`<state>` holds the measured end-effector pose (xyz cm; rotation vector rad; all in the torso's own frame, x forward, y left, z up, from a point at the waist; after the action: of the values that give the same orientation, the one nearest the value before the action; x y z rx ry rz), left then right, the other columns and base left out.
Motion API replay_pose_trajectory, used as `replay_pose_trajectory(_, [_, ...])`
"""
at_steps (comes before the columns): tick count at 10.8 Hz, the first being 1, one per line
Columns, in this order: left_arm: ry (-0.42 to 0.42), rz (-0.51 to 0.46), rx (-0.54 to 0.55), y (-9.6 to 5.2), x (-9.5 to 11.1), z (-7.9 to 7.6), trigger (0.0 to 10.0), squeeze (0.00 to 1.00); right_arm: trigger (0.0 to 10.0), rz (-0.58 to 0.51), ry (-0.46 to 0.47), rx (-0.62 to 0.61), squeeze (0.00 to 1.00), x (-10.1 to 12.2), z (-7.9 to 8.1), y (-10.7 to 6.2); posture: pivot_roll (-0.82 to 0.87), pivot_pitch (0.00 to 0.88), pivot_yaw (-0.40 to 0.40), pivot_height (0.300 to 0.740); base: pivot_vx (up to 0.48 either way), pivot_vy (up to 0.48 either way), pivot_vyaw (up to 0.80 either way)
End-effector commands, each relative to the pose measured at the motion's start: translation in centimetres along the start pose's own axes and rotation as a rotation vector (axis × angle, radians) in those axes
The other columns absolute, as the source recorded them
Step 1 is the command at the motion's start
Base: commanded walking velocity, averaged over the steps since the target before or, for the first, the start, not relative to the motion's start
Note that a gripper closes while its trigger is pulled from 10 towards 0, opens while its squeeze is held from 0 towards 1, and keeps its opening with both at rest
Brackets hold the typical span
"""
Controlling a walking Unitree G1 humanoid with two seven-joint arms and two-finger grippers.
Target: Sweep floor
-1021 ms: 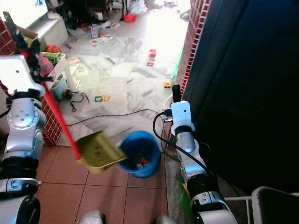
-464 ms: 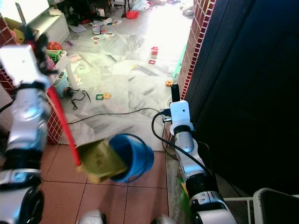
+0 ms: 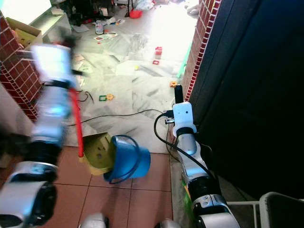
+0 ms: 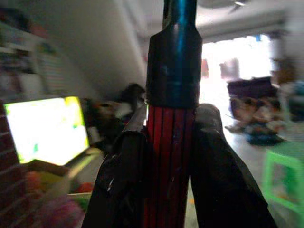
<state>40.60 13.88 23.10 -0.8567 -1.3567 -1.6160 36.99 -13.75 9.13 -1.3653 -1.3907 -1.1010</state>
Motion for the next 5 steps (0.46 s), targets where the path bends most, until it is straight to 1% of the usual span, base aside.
replay_pose_trajectory(1, [-0.046,-0.096,-0.058,1.1,2.5,-2.1,10.0,0.0,10.0,-0.025,0.004,-0.006,0.0,0.8,-0.1,0.5,-0.01,0.0,0.003,0.74,0.0,0.0,0.0])
replay_pose_trajectory(2, [-0.06,-0.119,-0.11,1.3,3.0,-3.9,10.0,0.0,10.0,-0.025,0.006,-0.007,0.0,0.8,-0.1,0.5,-0.01,0.0,0.004,0.74,0.0,0.0,0.0])
replay_pose_trajectory(3, [-0.075,-0.157,-0.154,1.6,4.1,-6.0,10.0,0.0,10.0,-0.024,0.008,-0.008,0.0,0.8,0.0,0.5,-0.01,0.0,0.006,0.74,0.0,0.0,0.0])
replay_pose_trajectory(4, [-0.099,-0.168,-0.189,1.8,4.6,-7.4,10.0,0.0,10.0,-0.023,0.009,-0.007,0.0,0.8,0.0,0.5,0.0,0.0,0.007,0.74,0.0,0.0,0.0])
replay_pose_trajectory(5, [-0.125,-0.182,-0.206,1.9,5.2,-8.3,10.0,0.0,10.0,-0.022,0.011,-0.008,0.0,0.8,0.0,0.5,0.0,0.0,0.009,0.74,0.0,0.0,0.0])
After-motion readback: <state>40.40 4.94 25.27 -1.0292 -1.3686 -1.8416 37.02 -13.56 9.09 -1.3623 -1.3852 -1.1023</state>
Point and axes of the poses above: a point about 5 cm out from each wrist's last joint towards the gripper, its own y axis pointing out of the wrist towards the gripper, its own x axis along the axis of the wrist's last joint, z = x × y, the point moved 4 cm from there along y, pointing out of the wrist towards the gripper, and after that the axes turned 1 degree about -y, right-handed, at the moved point
